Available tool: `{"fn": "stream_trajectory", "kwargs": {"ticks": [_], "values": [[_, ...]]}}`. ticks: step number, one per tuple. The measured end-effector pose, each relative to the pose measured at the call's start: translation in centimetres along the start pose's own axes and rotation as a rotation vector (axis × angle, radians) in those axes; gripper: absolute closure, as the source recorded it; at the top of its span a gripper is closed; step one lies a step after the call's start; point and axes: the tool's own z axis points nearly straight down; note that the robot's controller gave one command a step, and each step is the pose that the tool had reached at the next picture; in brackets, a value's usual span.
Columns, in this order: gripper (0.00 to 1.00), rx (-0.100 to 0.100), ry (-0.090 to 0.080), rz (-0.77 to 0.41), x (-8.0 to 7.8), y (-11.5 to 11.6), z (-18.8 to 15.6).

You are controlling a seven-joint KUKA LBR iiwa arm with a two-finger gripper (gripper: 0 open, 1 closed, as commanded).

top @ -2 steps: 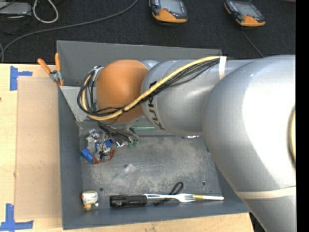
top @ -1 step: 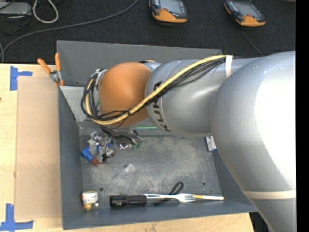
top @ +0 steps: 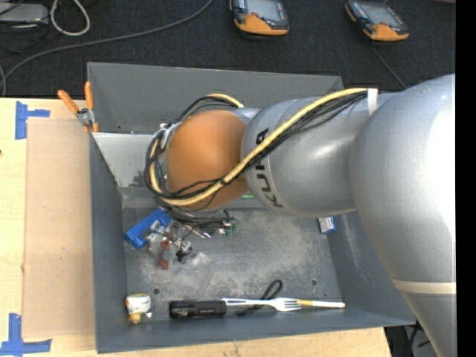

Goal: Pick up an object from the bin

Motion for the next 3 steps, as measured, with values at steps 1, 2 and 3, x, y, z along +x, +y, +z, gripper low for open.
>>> {"fn": "stream_trajectory", "kwargs": {"ticks": [1,2,3], "values": [[1.0,0.0,-0.004,0.098,-3.0,-0.1,3.8],[1.0,0.002,-0.003,-0.23,0.5,3.8,4.5],[1.0,0.005,-0.018,0.067,-0.5,-2.3,-3.3]]}}
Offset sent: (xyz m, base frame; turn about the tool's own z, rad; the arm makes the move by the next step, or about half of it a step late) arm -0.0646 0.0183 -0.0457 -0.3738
